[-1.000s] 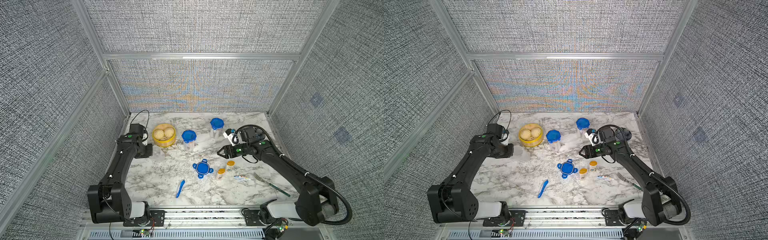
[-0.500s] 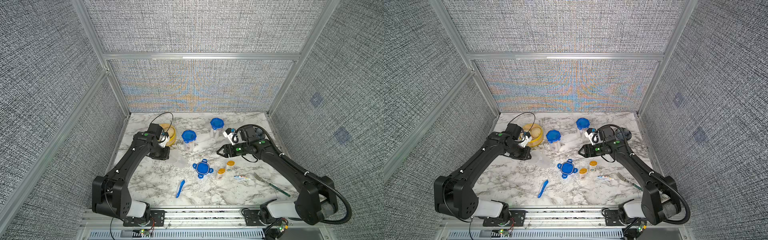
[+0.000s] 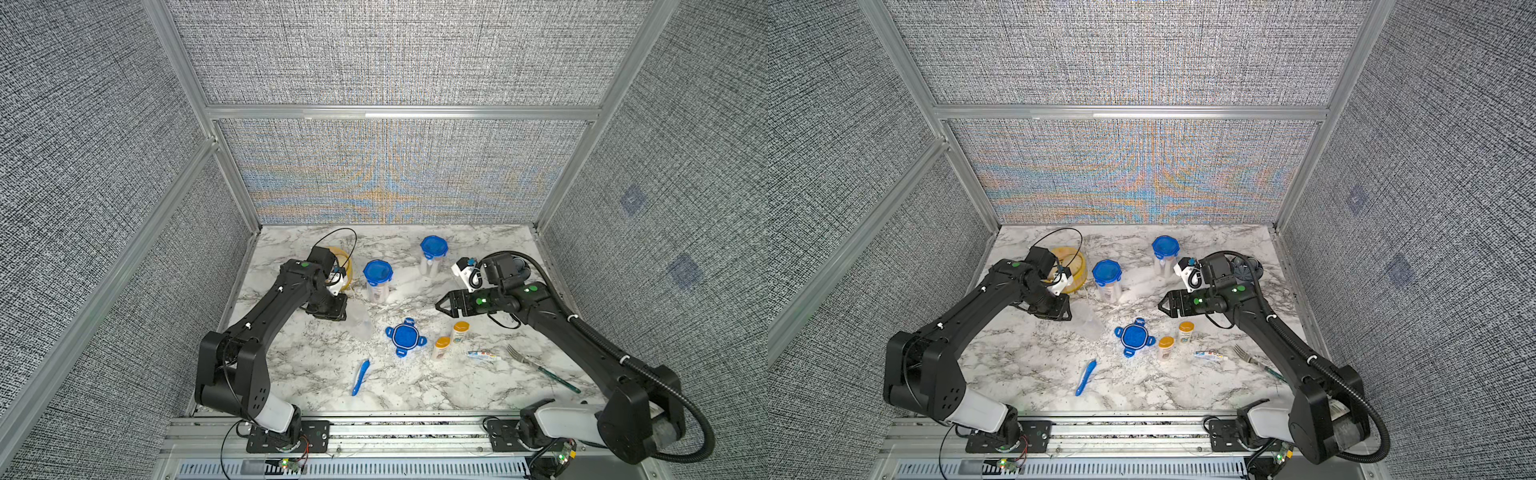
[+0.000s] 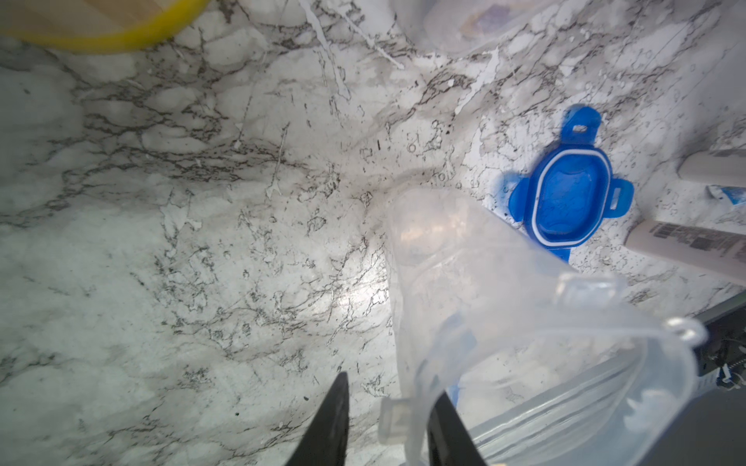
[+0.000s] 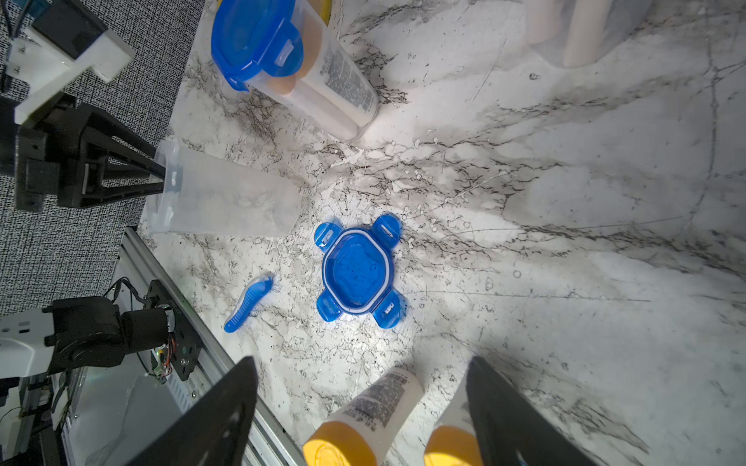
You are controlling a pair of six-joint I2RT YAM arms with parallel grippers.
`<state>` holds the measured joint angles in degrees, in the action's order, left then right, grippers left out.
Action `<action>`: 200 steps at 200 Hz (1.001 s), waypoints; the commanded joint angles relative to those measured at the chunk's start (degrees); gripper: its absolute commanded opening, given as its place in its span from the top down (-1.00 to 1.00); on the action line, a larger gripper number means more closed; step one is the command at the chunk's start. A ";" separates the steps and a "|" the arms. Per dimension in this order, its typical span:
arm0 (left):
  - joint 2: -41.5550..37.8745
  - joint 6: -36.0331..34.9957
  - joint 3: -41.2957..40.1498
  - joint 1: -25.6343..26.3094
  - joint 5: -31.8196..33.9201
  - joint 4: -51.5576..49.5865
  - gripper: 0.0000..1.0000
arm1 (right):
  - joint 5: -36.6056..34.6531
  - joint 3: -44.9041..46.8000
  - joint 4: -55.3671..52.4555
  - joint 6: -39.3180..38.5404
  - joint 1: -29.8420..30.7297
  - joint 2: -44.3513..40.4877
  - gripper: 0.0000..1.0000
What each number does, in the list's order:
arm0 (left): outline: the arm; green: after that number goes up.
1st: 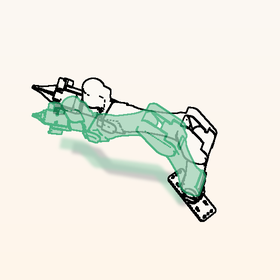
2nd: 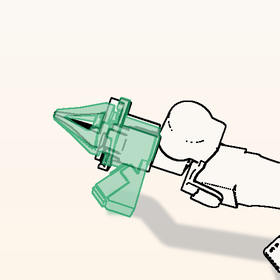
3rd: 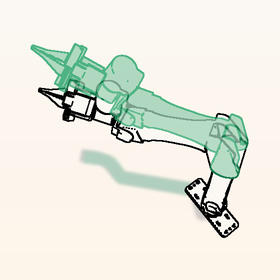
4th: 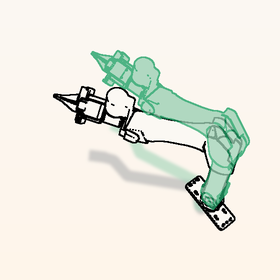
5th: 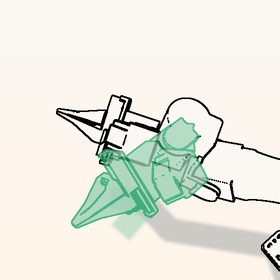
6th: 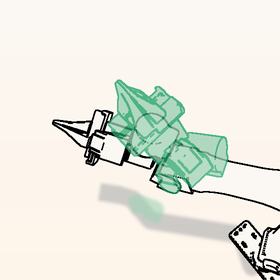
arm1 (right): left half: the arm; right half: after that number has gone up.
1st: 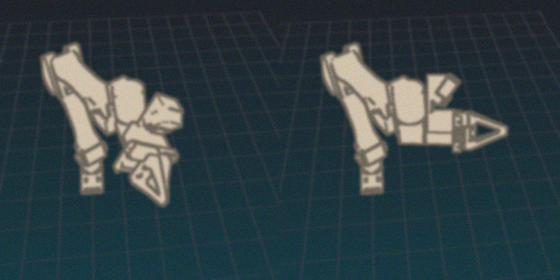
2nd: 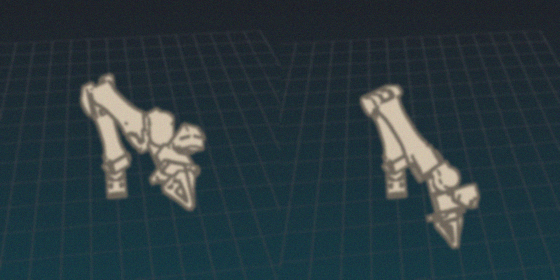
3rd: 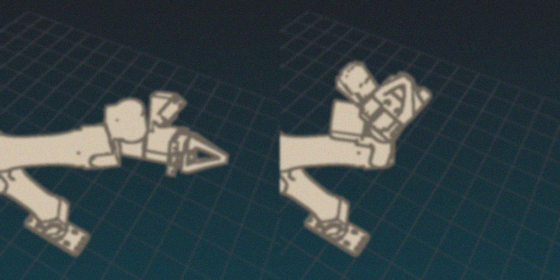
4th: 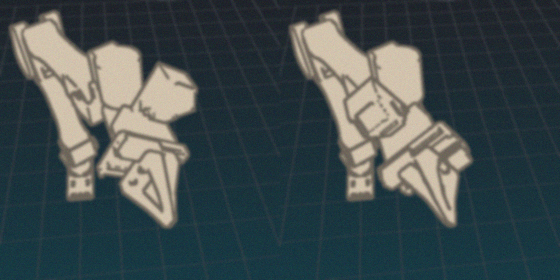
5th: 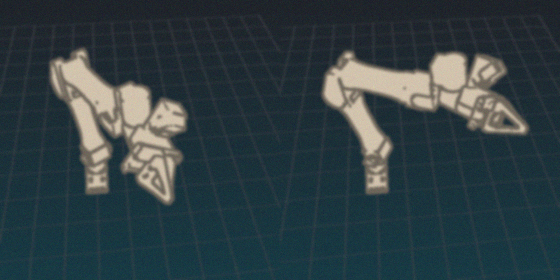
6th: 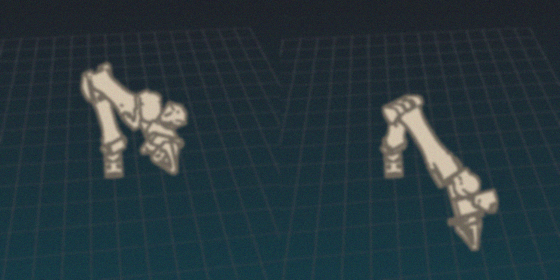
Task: Pack away toiletry kits
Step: Place the container at the center of the board.
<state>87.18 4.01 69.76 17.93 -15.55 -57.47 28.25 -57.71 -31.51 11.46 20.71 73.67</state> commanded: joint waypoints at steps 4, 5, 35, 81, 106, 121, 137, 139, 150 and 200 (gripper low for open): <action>-2.18 0.47 0.63 0.00 -3.03 2.61 0.14 | -1.87 0.36 -1.21 -2.29 0.08 -2.32 -0.59; -2.27 0.47 0.68 0.00 -3.01 2.62 0.13 | -1.88 0.38 -1.24 -2.35 0.06 -2.40 -0.59; -4.44 -0.08 1.10 0.00 -2.38 2.49 -0.09 | -1.68 0.40 -4.81 -2.94 0.99 -5.66 -0.38; -10.04 1.14 -2.68 -0.07 -2.40 5.32 -0.24 | -8.20 0.06 -14.32 1.72 8.49 -6.63 -0.30; -14.07 1.29 -5.07 -0.09 -3.47 7.66 -0.35 | -13.32 -4.27 -18.32 4.42 11.32 -3.86 -0.31; -17.07 0.36 -6.13 -0.14 -5.41 8.94 -0.38 | -16.20 -6.31 -21.87 5.03 13.04 -2.04 -0.31; -21.05 1.26 -8.42 -0.04 -9.64 12.54 -0.38 | -17.49 -9.28 -24.47 5.32 13.30 -1.06 -0.31; -21.54 1.22 -8.83 -0.01 -10.37 13.19 -0.38 | -17.59 -9.68 -24.83 5.32 13.35 -0.87 -0.31; -24.28 1.61 -11.68 -0.01 -13.90 17.79 -0.39 | -17.53 -12.34 -26.78 4.68 13.35 0.40 -0.30; -27.19 5.39 -16.76 0.08 -28.73 26.40 -0.41 | -12.21 -18.50 -39.19 11.71 14.27 3.38 -0.15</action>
<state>60.12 6.70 54.08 17.93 -34.63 -37.65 13.82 -76.82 -62.17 17.82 34.44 78.59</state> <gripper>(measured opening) 0.707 0.577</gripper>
